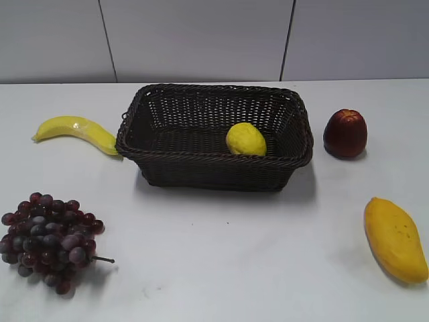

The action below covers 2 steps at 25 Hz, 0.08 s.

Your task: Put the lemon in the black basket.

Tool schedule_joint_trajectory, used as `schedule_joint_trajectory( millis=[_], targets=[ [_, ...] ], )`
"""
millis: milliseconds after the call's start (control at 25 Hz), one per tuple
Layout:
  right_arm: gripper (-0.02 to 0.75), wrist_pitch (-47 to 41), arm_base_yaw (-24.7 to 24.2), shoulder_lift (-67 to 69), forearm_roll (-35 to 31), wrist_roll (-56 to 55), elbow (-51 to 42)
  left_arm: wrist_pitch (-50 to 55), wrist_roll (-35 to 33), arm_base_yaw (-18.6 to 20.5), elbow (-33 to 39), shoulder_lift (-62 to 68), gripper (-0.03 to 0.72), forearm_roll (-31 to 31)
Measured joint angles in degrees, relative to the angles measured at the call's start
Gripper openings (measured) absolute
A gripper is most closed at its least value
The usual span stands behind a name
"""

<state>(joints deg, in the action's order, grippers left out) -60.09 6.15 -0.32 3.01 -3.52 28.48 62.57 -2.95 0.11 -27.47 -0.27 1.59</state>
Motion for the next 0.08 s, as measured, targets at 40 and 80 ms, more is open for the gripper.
schedule_joint_trajectory(
  millis=[40,80],
  targets=[
    [0.590,0.0,0.0,0.0,0.0,0.0,0.0,0.0,0.0,0.0,0.0,0.0,0.480,0.0],
    [0.590,0.0,0.0,0.0,0.0,0.0,0.0,0.0,0.0,0.0,0.0,0.0,0.480,0.1]
  ],
)
